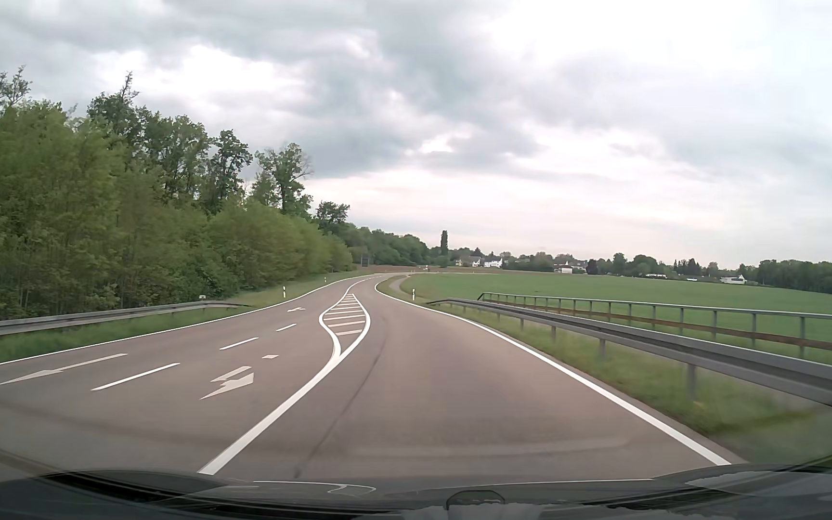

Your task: Follow the waypoints while adhering to traffic rules and regulations

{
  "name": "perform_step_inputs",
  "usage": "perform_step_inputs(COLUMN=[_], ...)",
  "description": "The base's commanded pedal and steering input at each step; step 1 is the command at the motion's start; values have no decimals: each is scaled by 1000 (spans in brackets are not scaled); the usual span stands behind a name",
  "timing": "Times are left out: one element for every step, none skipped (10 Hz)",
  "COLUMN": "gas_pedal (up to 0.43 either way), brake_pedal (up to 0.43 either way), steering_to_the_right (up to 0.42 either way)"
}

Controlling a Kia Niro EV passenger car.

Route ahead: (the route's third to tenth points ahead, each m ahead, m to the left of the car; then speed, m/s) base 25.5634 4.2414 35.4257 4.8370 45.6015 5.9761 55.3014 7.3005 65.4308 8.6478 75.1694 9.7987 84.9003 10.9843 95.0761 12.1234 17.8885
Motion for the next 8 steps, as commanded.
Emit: perform_step_inputs(gas_pedal=[79,79,79,79,79,79,79,79], brake_pedal=[0,0,0,0,0,0,0,0], steering_to_the_right=[-22,-22,-21,-21,-20,-19,-19,-19])
